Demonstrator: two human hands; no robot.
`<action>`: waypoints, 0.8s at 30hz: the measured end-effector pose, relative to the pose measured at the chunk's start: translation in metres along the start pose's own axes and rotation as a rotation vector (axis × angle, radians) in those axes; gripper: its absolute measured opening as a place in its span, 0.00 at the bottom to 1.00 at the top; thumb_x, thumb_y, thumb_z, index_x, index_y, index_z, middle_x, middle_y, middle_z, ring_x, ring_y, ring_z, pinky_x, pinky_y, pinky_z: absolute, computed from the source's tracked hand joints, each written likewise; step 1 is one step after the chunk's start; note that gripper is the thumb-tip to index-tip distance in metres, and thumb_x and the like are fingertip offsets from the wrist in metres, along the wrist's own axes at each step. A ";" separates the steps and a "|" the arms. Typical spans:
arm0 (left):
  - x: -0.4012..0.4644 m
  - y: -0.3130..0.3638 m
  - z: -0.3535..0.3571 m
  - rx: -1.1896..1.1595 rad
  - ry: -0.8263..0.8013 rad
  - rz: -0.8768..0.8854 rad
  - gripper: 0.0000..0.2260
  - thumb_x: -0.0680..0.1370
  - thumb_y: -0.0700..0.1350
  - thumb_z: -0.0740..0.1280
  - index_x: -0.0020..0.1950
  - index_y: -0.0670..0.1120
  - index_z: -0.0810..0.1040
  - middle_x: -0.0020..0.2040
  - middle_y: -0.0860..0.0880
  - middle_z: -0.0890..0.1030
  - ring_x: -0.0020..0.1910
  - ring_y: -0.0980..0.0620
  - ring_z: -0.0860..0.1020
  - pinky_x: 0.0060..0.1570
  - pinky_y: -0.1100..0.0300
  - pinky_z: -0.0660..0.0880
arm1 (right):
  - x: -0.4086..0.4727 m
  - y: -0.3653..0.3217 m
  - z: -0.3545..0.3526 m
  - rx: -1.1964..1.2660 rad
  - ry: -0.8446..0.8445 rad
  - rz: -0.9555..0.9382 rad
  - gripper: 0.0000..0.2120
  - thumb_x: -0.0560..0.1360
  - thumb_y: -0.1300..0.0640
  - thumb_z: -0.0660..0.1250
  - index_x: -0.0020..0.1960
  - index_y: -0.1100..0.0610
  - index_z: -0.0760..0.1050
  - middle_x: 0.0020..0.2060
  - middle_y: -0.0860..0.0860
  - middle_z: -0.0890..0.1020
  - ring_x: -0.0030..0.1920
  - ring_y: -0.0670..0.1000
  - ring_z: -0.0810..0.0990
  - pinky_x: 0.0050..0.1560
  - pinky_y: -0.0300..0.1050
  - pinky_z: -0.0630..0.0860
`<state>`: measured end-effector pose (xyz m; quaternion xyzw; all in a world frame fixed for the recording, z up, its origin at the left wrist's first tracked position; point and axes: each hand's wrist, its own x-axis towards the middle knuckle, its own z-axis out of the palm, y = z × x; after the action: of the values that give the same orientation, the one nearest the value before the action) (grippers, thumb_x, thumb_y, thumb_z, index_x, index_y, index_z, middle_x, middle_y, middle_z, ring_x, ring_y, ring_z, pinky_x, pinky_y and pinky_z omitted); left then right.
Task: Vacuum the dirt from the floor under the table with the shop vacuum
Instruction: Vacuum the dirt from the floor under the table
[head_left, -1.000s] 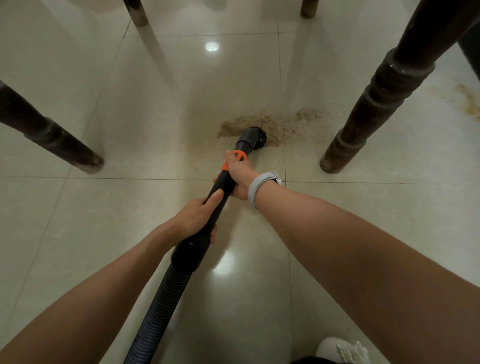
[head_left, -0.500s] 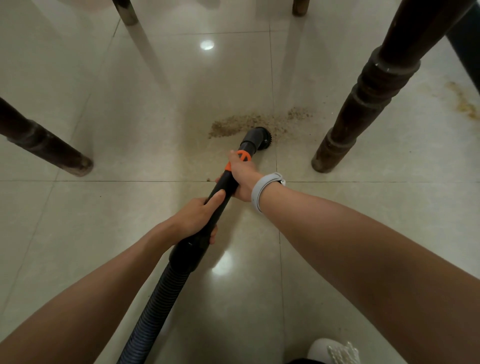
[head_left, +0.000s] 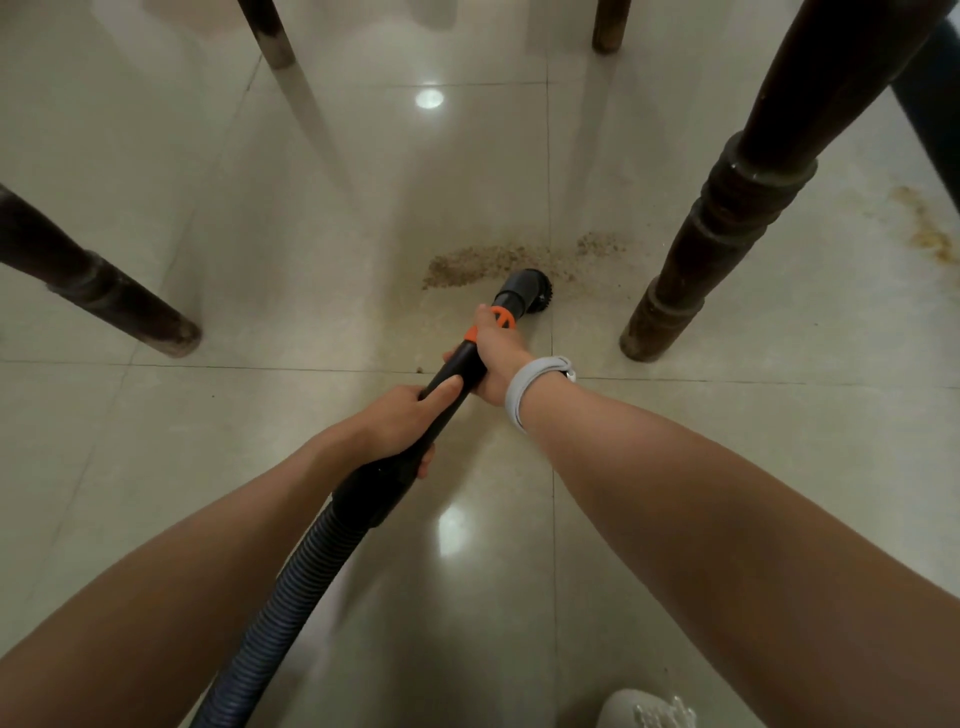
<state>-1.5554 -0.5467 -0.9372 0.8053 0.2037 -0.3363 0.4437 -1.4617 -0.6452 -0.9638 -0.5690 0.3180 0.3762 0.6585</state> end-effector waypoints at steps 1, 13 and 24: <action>0.002 0.002 0.003 0.011 0.002 -0.003 0.21 0.80 0.60 0.54 0.44 0.42 0.70 0.27 0.47 0.77 0.25 0.49 0.77 0.31 0.59 0.75 | 0.000 -0.001 -0.003 0.019 -0.009 -0.007 0.18 0.80 0.44 0.57 0.59 0.58 0.65 0.38 0.57 0.77 0.34 0.54 0.78 0.44 0.52 0.79; 0.021 0.017 0.021 0.021 -0.051 0.071 0.21 0.80 0.60 0.54 0.44 0.41 0.69 0.27 0.45 0.77 0.23 0.48 0.76 0.29 0.61 0.75 | 0.006 -0.006 -0.035 0.128 0.010 -0.024 0.18 0.80 0.46 0.59 0.61 0.58 0.63 0.41 0.57 0.75 0.34 0.54 0.77 0.34 0.49 0.77; 0.031 0.013 0.021 0.102 -0.119 0.128 0.20 0.80 0.59 0.55 0.46 0.42 0.70 0.28 0.46 0.77 0.25 0.49 0.77 0.31 0.59 0.76 | 0.003 0.001 -0.043 0.203 0.073 -0.017 0.14 0.80 0.48 0.60 0.57 0.57 0.63 0.38 0.56 0.75 0.34 0.54 0.77 0.37 0.50 0.77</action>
<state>-1.5337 -0.5701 -0.9601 0.8168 0.1078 -0.3646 0.4340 -1.4603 -0.6871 -0.9736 -0.5153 0.3734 0.3153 0.7040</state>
